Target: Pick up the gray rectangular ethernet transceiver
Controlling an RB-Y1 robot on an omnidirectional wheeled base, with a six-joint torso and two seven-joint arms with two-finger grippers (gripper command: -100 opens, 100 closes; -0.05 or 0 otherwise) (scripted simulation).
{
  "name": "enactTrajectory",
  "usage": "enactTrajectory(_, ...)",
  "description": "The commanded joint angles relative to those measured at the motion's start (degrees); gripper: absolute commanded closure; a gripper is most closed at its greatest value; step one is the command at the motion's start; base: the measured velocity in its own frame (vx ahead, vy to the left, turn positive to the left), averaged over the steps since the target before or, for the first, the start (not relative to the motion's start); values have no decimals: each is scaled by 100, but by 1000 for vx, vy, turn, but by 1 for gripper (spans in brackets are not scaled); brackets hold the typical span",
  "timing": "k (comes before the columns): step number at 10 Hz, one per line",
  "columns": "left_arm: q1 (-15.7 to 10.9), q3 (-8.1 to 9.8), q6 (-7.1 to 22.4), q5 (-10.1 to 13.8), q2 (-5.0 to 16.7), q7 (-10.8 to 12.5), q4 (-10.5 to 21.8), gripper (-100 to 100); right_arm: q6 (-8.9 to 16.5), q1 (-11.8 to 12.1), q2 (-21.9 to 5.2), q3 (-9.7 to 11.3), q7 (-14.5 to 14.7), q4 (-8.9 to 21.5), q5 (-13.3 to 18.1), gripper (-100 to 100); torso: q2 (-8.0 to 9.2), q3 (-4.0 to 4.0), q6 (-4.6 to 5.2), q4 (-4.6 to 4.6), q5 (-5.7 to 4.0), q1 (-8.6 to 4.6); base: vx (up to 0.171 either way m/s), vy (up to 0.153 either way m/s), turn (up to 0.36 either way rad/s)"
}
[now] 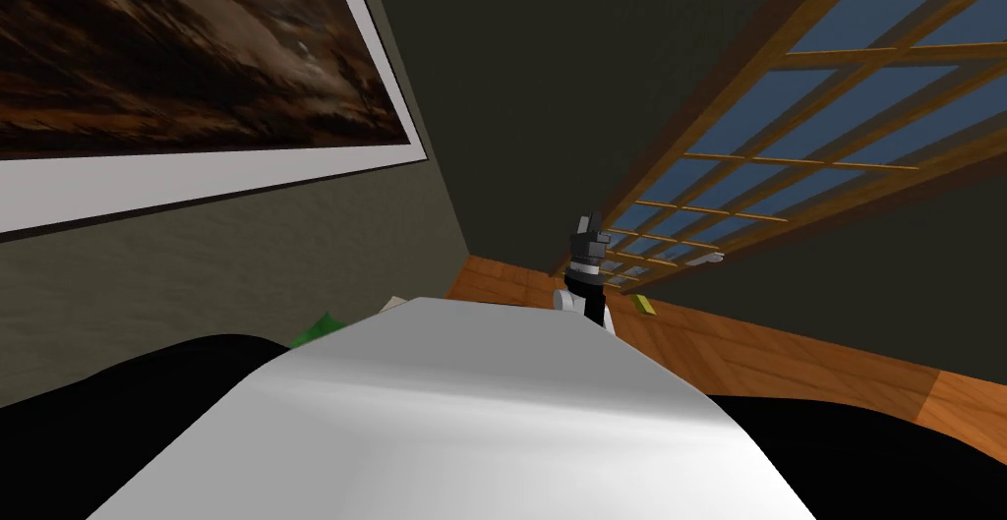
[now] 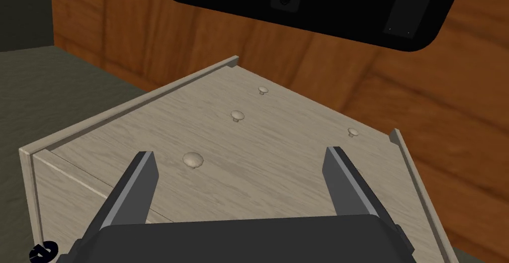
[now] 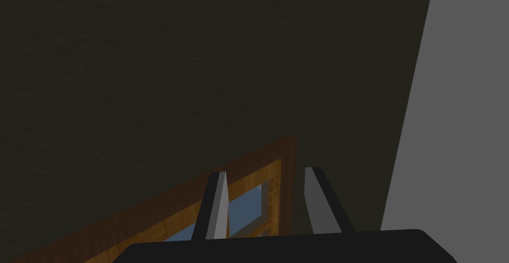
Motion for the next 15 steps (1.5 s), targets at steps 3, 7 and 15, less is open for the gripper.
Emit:
enactTrajectory(3, -24, -299, -46, 3, 213, 134, 592, -100, 0, 1, 0, 0, 0, 0, 0, 0, -14, -8, 0, -3, 2, 9, 84, 64, -112)
enactTrajectory(7, -22, -560, 25, 5, 436, 209, 1049, -100, 0, 1, 0, 0, 0, 0, 0, 0, -1, -1, -4, 0, 0, -11, 70, 44, -75)
enactTrajectory(15, -427, -1190, 257, -72, 622, 395, 2105, -100, 0, 1, -1, -2, 0, 0, 0, 0, -4, -3, -1, -1, 11, 42, 60, 122, -100)
